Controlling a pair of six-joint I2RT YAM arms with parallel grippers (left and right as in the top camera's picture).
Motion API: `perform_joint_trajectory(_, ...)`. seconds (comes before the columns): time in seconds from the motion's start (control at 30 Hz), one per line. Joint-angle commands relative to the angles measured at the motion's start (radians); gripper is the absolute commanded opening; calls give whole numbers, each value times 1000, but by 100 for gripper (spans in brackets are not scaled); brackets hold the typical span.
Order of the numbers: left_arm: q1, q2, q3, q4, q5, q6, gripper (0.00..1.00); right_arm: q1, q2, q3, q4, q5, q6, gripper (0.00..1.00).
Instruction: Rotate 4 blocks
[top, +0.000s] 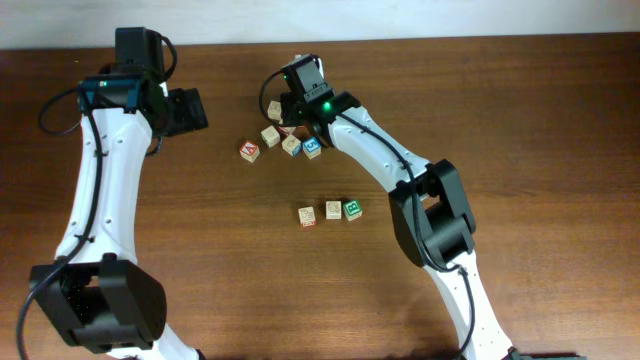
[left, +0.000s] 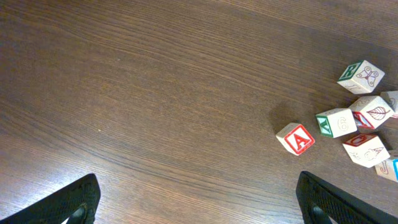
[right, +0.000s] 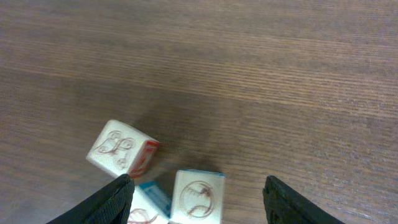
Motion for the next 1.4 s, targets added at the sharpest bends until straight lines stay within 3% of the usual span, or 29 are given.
perform_joint_trajectory(0.0, 3, 2, 11, 1, -4, -13, 99, -21, 55, 4, 49, 28, -10, 66)
perform_joint_trajectory(0.03, 3, 2, 11, 1, -4, -13, 99, -24, 73, 4, 54, 28, -10, 66)
perform_joint_trajectory(0.07, 3, 2, 11, 1, -5, -13, 99, -24, 80, 4, 39, 18, -10, 56)
perform_joint_trajectory(0.13, 3, 2, 11, 1, -4, -13, 99, -23, 87, 2, -10, -36, -10, 52)
perform_joint_trajectory(0.17, 3, 2, 11, 1, -4, -13, 99, -24, 87, 3, -12, -36, -10, 42)
perform_joint_trajectory(0.23, 3, 2, 11, 1, -4, -13, 99, -24, 68, 9, -21, -36, -10, 34)
perform_joint_trajectory(0.27, 3, 2, 11, 1, -4, -13, 99, -24, 23, 45, -67, -36, -14, 30)
perform_joint_trajectory(0.37, 3, 2, 11, 1, -4, -13, 99, -24, -260, 56, -228, -37, -14, 29)
perform_joint_trajectory(0.47, 3, 2, 11, 1, -4, -13, 99, -22, -522, 56, -491, -224, -2, 29)
perform_joint_trajectory(0.53, 3, 2, 11, 1, -4, -13, 99, 66, -451, 50, -719, -274, 109, 25)
perform_joint_trajectory(0.63, 3, 2, 11, 1, -4, -13, 99, 221, -239, -54, -707, -269, 213, 20)
perform_joint_trajectory(0.73, 3, 2, 11, 1, -4, -13, 99, 287, -117, -93, -689, -261, 212, 21)
perform_joint_trajectory(0.87, 3, 2, 11, 1, -4, -13, 99, 291, -75, -109, -656, -87, 227, 22)
perform_joint_trajectory(0.9, 3, 2, 11, 1, -4, -13, 99, 291, -75, -110, -655, -80, 227, 36)
perform_joint_trajectory(1.0, 3, 2, 11, 1, -4, -13, 99, 291, -76, -114, -657, -119, 223, 50)
perform_joint_trajectory(1.07, 3, 2, 11, 1, -4, -13, 99, 290, -93, 10, -687, -111, 116, 51)
perform_joint_trajectory(1.17, 3, 2, 11, 1, -4, -13, 99, 333, -92, 18, -704, -116, 64, 50)
perform_joint_trajectory(1.3, 3, 2, 11, 1, -4, -13, 99, 407, -92, -105, -603, -87, 65, 14)
perform_joint_trajectory(1.37, 3, 2, 11, 2, -4, -13, 99, 406, -92, -158, -562, 19, 102, 8)
